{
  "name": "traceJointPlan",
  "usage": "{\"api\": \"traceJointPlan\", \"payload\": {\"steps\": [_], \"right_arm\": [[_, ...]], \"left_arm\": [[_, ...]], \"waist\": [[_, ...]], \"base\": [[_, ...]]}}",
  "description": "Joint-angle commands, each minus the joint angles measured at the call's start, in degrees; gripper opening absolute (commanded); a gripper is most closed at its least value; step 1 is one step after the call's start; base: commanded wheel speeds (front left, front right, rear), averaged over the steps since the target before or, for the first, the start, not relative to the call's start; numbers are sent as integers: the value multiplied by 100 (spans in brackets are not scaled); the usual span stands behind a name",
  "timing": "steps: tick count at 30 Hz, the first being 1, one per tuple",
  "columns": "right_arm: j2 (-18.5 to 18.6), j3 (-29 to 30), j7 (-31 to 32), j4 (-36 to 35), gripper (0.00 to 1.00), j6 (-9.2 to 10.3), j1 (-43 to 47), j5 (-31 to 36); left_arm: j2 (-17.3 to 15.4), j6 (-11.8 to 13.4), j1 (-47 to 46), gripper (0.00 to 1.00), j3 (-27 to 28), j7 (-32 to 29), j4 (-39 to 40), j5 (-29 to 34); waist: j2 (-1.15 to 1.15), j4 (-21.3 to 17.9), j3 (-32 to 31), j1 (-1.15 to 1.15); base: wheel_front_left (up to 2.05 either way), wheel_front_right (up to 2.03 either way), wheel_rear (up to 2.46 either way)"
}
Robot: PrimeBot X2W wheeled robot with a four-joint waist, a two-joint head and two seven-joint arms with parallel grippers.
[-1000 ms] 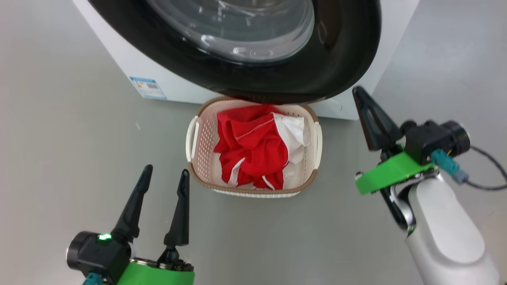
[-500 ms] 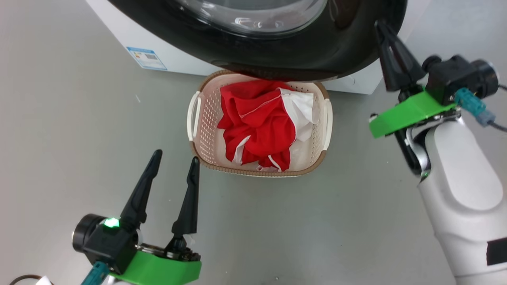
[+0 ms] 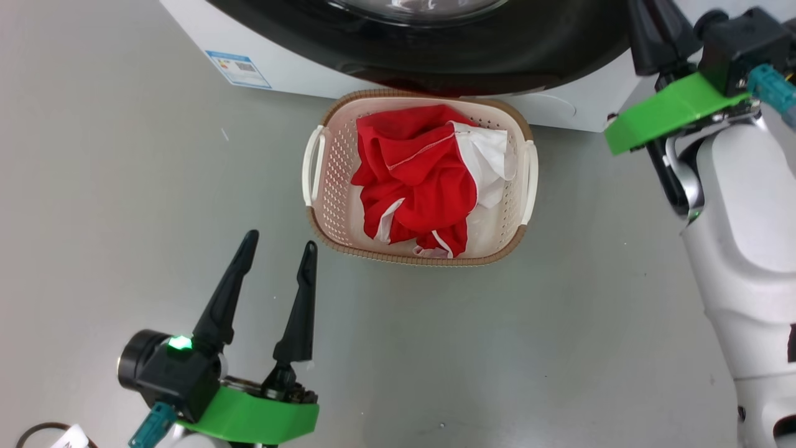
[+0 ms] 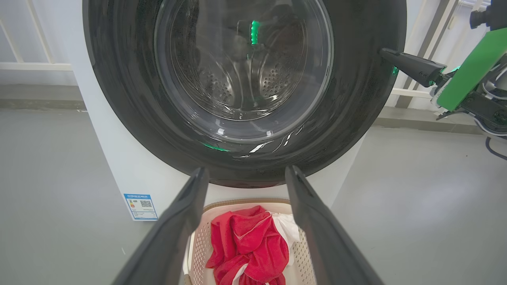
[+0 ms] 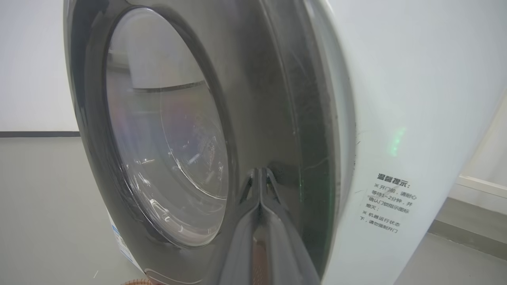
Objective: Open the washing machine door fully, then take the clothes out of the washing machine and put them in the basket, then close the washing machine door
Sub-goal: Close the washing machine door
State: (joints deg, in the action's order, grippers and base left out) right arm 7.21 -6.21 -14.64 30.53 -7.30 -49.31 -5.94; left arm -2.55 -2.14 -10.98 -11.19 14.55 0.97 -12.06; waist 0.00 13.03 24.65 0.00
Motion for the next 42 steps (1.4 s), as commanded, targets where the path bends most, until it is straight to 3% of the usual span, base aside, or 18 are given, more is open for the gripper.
{"api": "traceJointPlan", "payload": {"steps": [1, 22, 39, 42], "right_arm": [[-48, -26, -35, -38, 0, -19, -248, 46], [140, 447, -36, 910, 0, -19, -1452, 385], [-128, 359, -36, 674, 0, -19, -986, 318], [-203, 314, -36, 585, 9, -19, -753, 231]], "left_arm": [[-41, -29, -135, 100, 147, 45, 104, 14], [-34, -37, -321, 100, 31, 45, 124, -42], [-33, -32, -312, 100, 65, 45, 114, -101], [-33, -34, -290, 100, 87, 45, 117, -146]], "waist": [[0, 22, 28, 0], [0, 198, 281, 0], [0, -54, 121, 0], [0, -146, 64, 0]], "base": [[0, 0, 0], [0, 0, 0], [0, 0, 0], [0, 0, 0]]}}
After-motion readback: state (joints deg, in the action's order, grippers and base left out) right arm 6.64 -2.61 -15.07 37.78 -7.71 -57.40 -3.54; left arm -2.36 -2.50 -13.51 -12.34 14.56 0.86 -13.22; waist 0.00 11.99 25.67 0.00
